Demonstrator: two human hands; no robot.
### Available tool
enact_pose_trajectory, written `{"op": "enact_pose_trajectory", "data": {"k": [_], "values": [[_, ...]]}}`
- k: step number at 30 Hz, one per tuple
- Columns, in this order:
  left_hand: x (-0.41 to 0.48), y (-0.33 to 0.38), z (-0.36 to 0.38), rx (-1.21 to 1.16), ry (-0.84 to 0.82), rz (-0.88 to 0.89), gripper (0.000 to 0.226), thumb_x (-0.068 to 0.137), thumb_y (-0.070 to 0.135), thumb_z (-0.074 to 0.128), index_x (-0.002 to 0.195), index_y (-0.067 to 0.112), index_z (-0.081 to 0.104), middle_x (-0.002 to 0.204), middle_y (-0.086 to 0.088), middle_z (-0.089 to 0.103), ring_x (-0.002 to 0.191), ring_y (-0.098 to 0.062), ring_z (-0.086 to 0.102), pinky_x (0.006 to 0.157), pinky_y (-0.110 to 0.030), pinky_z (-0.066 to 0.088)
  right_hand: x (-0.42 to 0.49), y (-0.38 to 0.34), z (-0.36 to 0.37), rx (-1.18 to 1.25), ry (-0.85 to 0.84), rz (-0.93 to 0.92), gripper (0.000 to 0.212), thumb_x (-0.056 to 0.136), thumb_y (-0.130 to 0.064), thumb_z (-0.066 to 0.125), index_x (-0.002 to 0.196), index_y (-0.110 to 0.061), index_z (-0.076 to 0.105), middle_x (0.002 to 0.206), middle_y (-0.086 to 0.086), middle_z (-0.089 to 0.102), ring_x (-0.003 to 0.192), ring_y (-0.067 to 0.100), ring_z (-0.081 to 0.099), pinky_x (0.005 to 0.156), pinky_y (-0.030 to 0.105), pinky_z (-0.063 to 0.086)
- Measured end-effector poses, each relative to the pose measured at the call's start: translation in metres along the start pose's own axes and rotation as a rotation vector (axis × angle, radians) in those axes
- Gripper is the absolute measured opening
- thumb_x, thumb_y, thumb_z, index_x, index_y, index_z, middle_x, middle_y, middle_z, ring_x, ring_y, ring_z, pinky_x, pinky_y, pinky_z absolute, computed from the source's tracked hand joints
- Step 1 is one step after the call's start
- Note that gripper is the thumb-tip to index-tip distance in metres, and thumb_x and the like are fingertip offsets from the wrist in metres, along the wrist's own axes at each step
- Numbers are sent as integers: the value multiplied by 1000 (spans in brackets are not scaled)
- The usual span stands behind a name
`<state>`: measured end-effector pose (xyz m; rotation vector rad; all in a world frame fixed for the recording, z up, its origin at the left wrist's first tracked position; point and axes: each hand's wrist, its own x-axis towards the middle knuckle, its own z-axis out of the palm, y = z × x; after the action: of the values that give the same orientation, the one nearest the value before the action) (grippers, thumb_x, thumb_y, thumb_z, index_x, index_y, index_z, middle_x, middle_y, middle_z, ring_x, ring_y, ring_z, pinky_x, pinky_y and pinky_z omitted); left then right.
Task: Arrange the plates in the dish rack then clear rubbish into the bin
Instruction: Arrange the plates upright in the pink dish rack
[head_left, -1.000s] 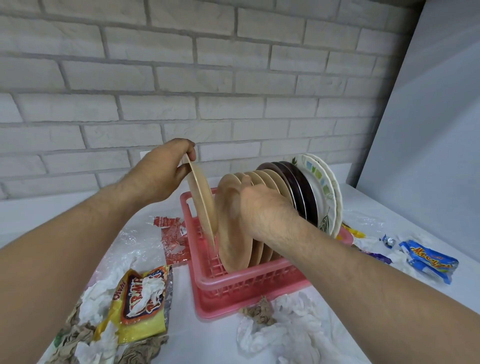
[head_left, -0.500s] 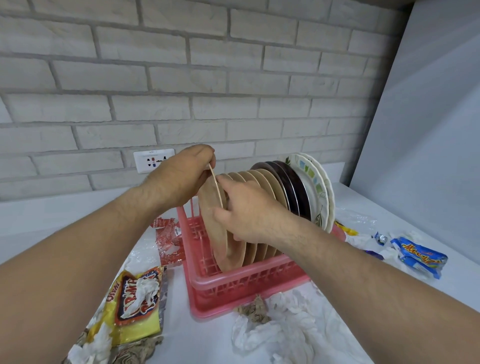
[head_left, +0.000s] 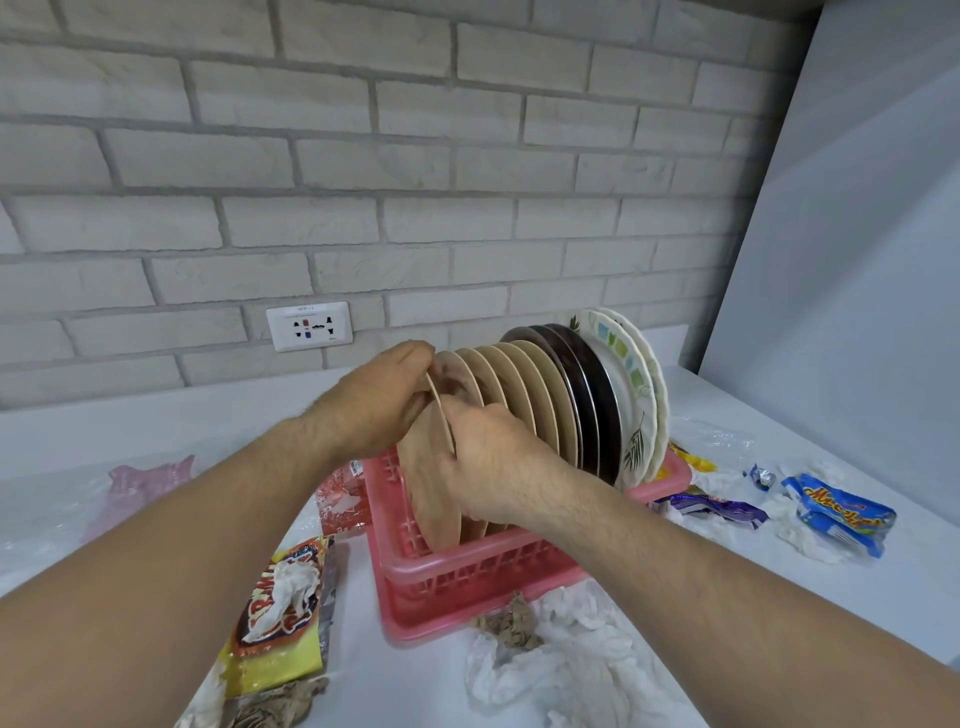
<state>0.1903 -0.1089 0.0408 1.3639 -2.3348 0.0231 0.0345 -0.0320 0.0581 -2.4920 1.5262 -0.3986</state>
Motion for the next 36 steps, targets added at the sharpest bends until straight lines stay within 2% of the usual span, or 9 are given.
{"op": "enact_pose_trajectory", "data": {"k": [5,7,9,12,18,23,28,32,36], "values": [[3,8,-1,-558,10,-232,42,93,20,46,130,37,50,109,29,55,95,23,48,73,-3,36,7,4,3,-60,-18,82,34,97,-17,51,127,-2,49,107,19,60,98,36,60,71,35,42],[7,12,0,-688,23,-257,41,94,18,44,131,33,54,118,29,52,103,25,44,74,7,31,11,7,5,-66,-41,111,34,97,-16,51,128,-2,49,111,19,60,101,35,59,71,33,40],[9,17,2,-723,25,-241,40,97,22,44,136,27,52,137,21,47,127,9,36,96,1,24,13,9,6,-69,-38,133,34,97,-16,51,129,-2,49,113,19,60,101,35,59,70,33,40],[10,21,7,-604,10,-219,42,100,28,42,141,26,44,152,13,32,140,0,21,119,-30,13,12,12,6,-116,-29,137,29,96,-19,53,119,-2,54,106,16,62,96,33,61,67,32,40],[9,14,12,-605,54,-185,42,100,30,42,141,27,44,152,12,33,137,5,22,115,-22,12,4,11,6,-29,52,100,56,95,-19,55,142,-5,28,94,12,64,71,20,64,57,30,53],[6,12,9,-697,60,-169,39,101,30,42,140,28,46,150,12,36,138,2,25,118,-29,15,-4,13,2,96,161,115,37,93,-29,56,126,-12,50,77,-3,58,61,10,61,52,24,51],[8,10,-9,-775,210,-195,33,99,34,44,129,35,56,137,18,50,124,6,40,104,-18,28,-14,16,0,198,280,36,27,94,-33,52,114,-18,60,57,-9,61,52,5,60,57,27,56],[14,30,-19,-710,334,-120,21,96,32,49,106,30,67,107,23,62,101,10,53,89,-31,49,-25,30,-5,246,369,56,30,91,-38,55,118,-30,62,71,-14,65,66,-1,61,62,20,53],[12,61,-22,-598,443,7,14,91,27,53,85,26,66,89,13,65,83,4,58,71,-11,43,-45,48,-11,285,446,79,17,88,-42,56,92,-32,69,72,-18,66,68,-1,62,66,28,56]]}}
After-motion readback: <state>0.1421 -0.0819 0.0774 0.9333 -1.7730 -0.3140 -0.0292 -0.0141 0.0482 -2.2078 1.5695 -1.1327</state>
